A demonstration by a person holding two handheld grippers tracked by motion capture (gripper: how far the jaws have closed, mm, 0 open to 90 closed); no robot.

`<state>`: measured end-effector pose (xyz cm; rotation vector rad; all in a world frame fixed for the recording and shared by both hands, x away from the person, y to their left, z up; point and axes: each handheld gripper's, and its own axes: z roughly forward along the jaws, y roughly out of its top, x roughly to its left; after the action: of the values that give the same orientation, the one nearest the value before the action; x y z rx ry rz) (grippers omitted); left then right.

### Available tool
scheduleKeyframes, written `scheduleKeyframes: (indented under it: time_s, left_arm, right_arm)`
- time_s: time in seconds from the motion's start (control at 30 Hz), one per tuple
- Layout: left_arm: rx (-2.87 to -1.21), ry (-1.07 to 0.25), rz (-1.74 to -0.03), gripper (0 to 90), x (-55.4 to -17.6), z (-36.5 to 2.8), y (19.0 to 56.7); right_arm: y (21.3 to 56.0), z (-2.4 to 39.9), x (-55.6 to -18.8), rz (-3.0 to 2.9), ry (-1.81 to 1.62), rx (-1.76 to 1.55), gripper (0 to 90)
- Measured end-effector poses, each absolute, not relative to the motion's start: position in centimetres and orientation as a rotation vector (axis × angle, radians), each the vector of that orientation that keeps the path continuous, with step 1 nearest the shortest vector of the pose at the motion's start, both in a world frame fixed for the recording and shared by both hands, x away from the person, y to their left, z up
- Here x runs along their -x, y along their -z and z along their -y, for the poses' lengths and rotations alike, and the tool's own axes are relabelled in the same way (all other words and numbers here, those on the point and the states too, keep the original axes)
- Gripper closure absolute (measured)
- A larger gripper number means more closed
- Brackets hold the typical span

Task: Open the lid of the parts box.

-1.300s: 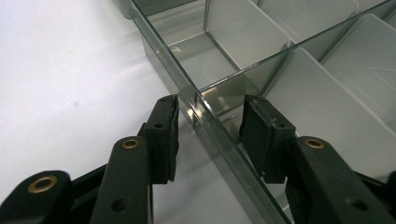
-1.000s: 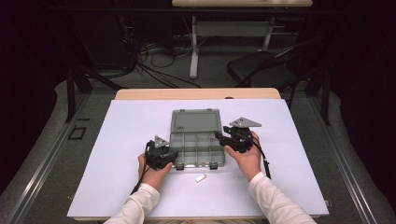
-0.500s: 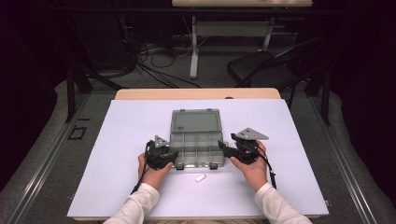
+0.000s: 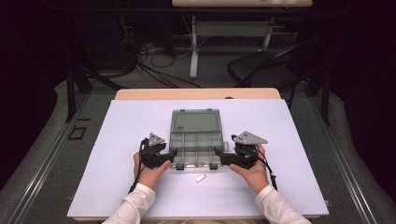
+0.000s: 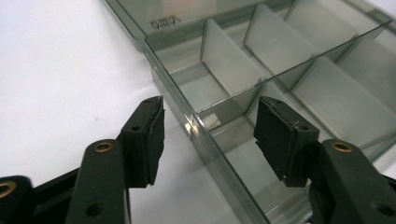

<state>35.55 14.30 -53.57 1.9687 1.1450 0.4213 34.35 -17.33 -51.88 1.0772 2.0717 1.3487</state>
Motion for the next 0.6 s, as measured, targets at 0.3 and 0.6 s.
scheduleKeyframes:
  time_s: [0.3, 0.6]
  left_arm:
    - [-1.912, -0.328, -1.028, 40.3, -34.8, -14.8, 51.8]
    - [-1.904, -0.282, -0.967, 16.4, -34.4, -14.2, 51.4]
  right_arm:
    - [51.5, 17.2, -33.6, -2.076, -1.322, -1.076, 14.3]
    - [51.0, 18.5, -33.7, -2.041, -1.374, -1.134, 14.2]
